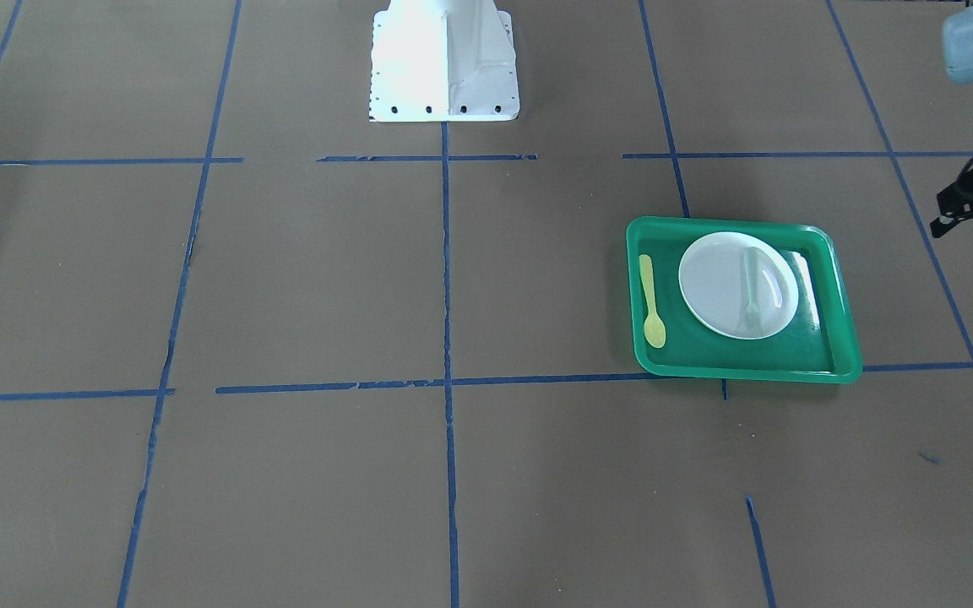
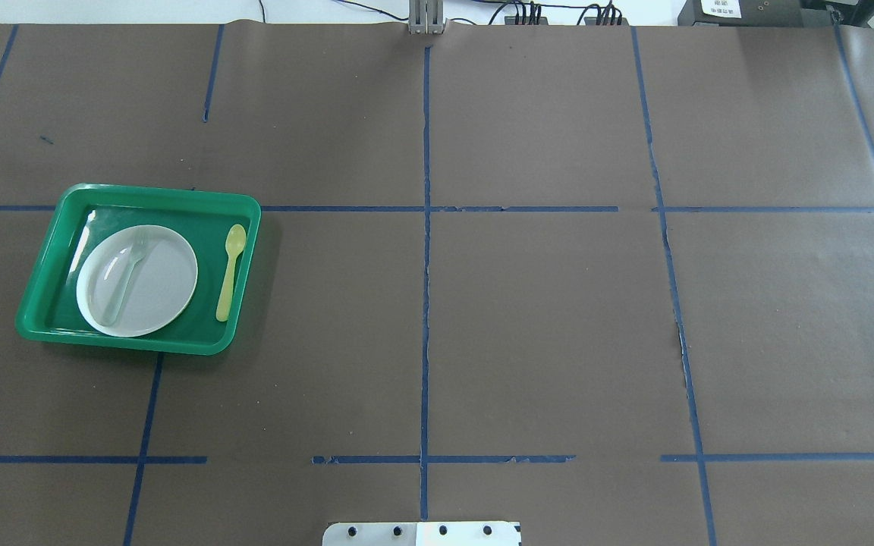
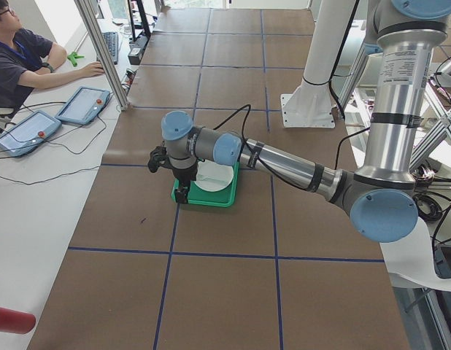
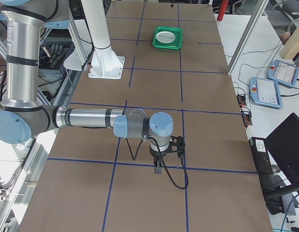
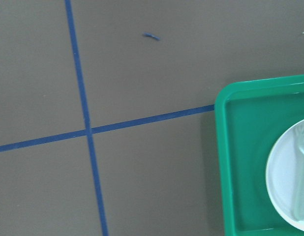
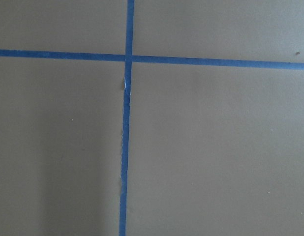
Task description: Place fork
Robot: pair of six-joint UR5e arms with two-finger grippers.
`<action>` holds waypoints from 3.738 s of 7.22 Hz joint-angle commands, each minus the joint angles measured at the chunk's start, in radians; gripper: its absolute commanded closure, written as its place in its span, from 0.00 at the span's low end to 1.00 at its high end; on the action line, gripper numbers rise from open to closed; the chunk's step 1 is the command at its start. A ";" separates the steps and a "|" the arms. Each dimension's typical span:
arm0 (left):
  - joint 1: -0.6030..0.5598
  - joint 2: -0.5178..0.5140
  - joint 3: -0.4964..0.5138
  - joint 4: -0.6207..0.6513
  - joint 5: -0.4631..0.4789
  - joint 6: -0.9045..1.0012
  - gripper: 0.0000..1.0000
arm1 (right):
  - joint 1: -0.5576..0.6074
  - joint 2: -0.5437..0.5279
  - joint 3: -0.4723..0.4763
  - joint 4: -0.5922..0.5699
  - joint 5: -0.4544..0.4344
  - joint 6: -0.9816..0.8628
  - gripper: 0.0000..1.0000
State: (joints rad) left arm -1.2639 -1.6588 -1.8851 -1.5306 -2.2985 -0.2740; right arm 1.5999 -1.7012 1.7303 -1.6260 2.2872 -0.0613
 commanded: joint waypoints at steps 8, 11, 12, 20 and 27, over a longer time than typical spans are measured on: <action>0.397 -0.093 0.237 -0.382 0.177 -0.449 0.02 | 0.000 0.000 0.000 0.000 0.000 0.000 0.00; 0.409 -0.090 0.273 -0.436 0.177 -0.452 0.02 | 0.000 0.000 0.000 0.000 0.000 0.000 0.00; 0.414 -0.087 0.279 -0.447 0.175 -0.452 0.02 | 0.000 0.000 0.000 0.000 0.000 0.000 0.00; 0.431 -0.087 0.282 -0.448 0.169 -0.461 0.69 | 0.000 0.000 0.000 0.000 0.000 0.000 0.00; 0.358 0.008 0.162 -0.444 0.148 -0.449 1.00 | 0.000 0.000 0.000 0.000 0.000 0.000 0.00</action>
State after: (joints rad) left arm -0.8683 -1.6673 -1.7262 -1.9724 -2.1460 -0.7307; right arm 1.5999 -1.7012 1.7303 -1.6260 2.2872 -0.0607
